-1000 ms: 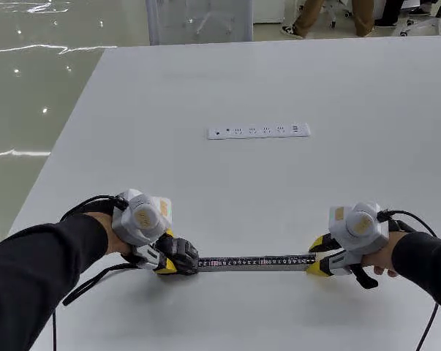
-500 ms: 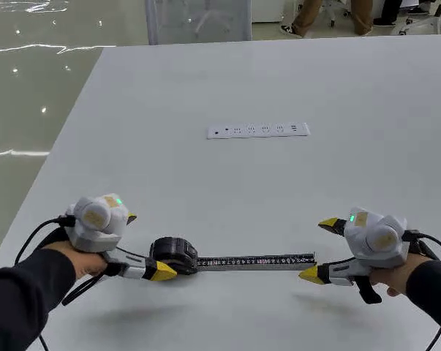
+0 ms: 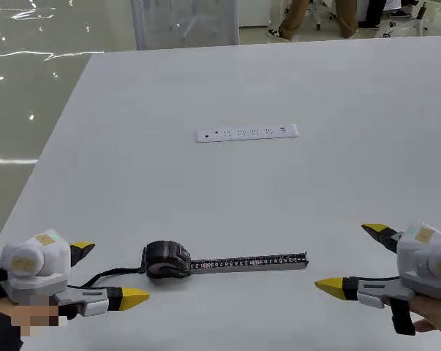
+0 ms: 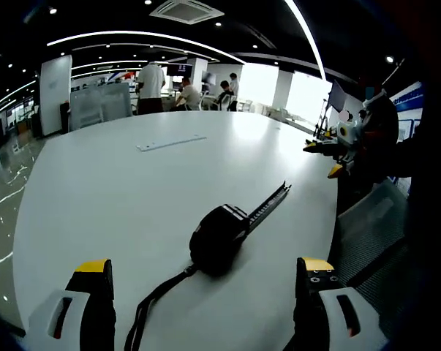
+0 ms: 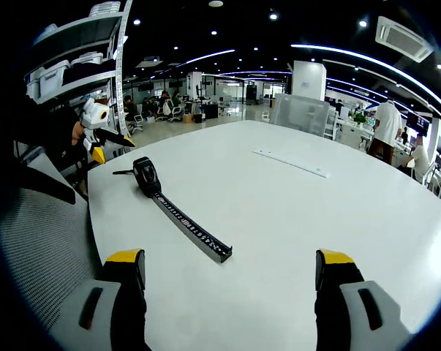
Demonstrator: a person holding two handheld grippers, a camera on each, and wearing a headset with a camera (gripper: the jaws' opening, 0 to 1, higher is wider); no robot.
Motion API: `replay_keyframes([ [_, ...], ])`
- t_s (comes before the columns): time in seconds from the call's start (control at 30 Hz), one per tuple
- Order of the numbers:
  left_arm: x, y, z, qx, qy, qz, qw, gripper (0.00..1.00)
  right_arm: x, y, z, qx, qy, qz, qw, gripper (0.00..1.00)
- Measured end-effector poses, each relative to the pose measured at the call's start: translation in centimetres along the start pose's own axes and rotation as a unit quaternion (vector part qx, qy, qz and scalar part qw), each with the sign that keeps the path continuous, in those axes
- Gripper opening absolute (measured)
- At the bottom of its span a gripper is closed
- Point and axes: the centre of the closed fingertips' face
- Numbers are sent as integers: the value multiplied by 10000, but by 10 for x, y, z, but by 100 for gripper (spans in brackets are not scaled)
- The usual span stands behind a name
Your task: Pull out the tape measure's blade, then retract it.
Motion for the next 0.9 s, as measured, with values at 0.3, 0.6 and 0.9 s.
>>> replay_keyframes([
  [0.3, -13, -11, 9, 170, -219, -70, 9996, 100, -17, 5, -12, -320, 109, 12, 9994, 100],
  [0.6, -30, -1, -19, -37, -366, 260, 9990, 100, -44, -8, -39, -27, 358, -182, 9992, 100],
  [0.9, -41, 3, -17, -59, -341, 334, 9988, 100, -57, -8, -47, 30, 372, -300, 9989, 100],
])
Point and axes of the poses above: the centre of the closed fingertips' face, and the gripper's own axes: x roughly forward along the fingers, y roughly to its left, z roughly out of its top, and after that the axes turned 5 degrees about -z, right-handed
